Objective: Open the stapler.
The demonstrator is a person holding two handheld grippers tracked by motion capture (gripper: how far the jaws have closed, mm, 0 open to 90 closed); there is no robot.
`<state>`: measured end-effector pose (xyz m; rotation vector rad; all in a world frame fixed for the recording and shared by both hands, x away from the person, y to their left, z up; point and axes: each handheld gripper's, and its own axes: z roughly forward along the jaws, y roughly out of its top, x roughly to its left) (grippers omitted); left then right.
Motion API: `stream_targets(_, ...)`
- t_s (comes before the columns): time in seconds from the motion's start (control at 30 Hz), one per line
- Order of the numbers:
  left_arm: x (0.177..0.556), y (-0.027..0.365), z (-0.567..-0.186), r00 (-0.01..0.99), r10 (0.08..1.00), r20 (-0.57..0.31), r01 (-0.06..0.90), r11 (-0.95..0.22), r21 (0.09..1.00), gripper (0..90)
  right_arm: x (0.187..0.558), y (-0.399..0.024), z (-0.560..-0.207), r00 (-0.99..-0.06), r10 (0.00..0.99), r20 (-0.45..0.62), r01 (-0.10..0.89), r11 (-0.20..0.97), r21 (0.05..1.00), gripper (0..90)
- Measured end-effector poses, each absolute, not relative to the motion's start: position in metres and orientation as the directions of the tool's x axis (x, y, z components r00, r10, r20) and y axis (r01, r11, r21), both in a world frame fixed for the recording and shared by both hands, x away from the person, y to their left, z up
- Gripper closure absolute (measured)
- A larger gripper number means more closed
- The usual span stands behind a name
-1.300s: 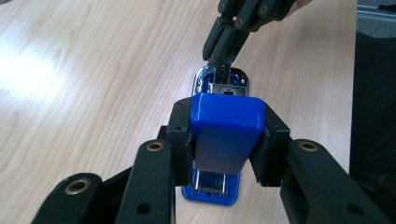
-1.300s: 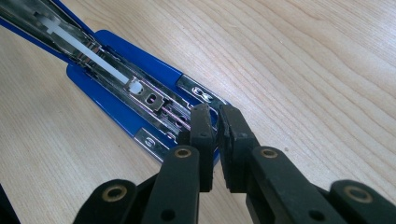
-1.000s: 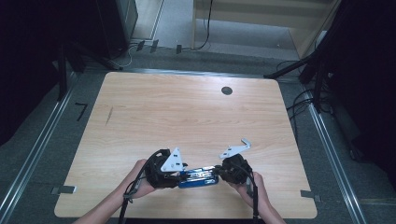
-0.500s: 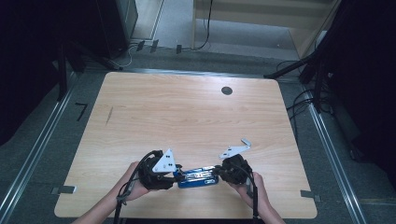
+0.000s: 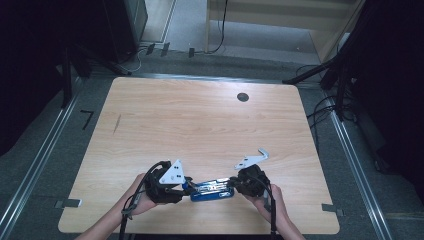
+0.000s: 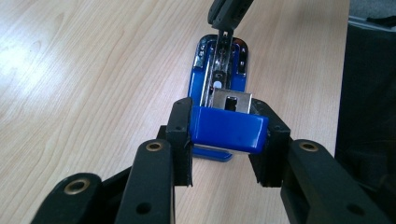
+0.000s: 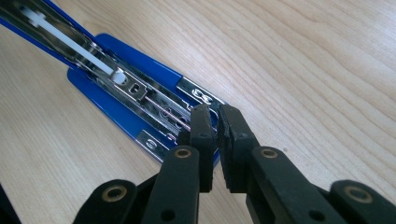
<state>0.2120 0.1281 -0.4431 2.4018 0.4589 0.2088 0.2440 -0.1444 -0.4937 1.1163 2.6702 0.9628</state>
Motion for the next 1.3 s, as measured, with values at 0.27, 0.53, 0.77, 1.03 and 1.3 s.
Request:
stream_targets(0.27,0.213,0.129,-0.443,0.924,0.382,0.022,0.276,-0.706,0.653,66.0,0.238,-0.129,-0.477,-0.766,0.62,0.167,0.562,0.521,0.643,89.7)
stream_targets(0.53,0.215,0.129,-0.443,0.928,0.373,0.026,0.267,-0.71,0.651,66.0,0.234,-0.09,-0.474,-0.823,0.508,0.255,0.525,0.507,0.684,90.0)
stream_targets(0.77,0.215,0.129,-0.443,0.93,0.366,0.028,0.261,-0.712,0.651,65.9,0.231,-0.071,-0.478,-0.85,0.458,0.26,0.498,0.539,0.679,90.0)
stream_targets(1.03,0.216,0.126,-0.441,0.932,0.36,0.041,0.25,-0.72,0.648,65.2,0.23,-0.07,-0.48,-0.856,0.458,0.241,0.487,0.556,0.674,90.0)
stream_targets(1.3,0.214,0.121,-0.428,0.927,0.371,0.051,0.226,-0.664,0.713,57.8,0.232,-0.073,-0.48,-0.851,0.465,0.244,0.494,0.551,0.673,90.0)
